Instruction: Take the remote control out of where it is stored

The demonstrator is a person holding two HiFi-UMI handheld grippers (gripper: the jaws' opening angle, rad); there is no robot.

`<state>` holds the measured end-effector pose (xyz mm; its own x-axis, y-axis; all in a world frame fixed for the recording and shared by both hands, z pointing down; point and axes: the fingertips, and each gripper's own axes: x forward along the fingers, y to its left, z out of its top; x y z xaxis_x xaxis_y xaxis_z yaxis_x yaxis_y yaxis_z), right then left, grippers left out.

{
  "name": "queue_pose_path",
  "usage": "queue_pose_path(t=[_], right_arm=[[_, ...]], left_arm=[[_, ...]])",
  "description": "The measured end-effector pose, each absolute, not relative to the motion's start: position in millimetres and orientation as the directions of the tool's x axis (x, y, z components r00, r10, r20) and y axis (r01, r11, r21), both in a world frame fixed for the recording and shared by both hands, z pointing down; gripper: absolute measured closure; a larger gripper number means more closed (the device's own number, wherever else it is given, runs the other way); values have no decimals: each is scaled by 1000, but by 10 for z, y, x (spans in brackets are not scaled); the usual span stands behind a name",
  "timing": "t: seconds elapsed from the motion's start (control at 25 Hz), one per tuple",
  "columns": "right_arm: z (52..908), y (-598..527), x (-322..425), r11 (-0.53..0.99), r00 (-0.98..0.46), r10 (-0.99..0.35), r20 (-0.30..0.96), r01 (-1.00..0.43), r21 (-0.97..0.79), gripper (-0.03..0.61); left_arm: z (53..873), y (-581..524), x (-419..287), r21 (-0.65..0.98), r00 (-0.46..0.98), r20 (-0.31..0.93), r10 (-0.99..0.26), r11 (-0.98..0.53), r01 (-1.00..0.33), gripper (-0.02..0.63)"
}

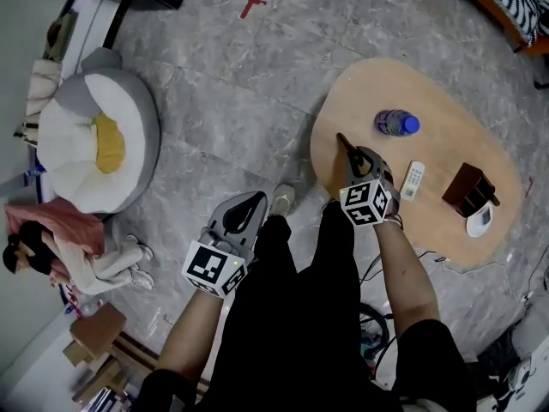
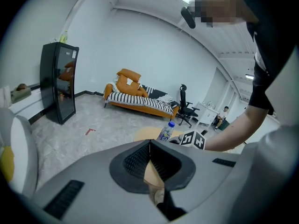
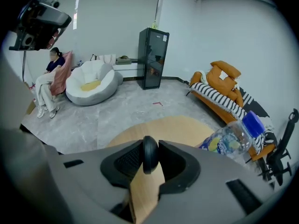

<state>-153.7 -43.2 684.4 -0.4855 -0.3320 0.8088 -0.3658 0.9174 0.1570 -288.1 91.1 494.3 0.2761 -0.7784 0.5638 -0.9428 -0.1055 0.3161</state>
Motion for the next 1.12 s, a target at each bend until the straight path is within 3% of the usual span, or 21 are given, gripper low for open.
queue_pose_path(t=[0.44,1.12], right_arm=[[7456,-222,-829,889,-352,-295,888,-441,121,472],[7635,-260,-582,879,-327,-297,897,-461,123,472]], left_arm=[[5179,803,-2588,335,353,592,-725,-178,-925,606],[5323,738,-2398,335,375,610,-698,-202,-920,606]])
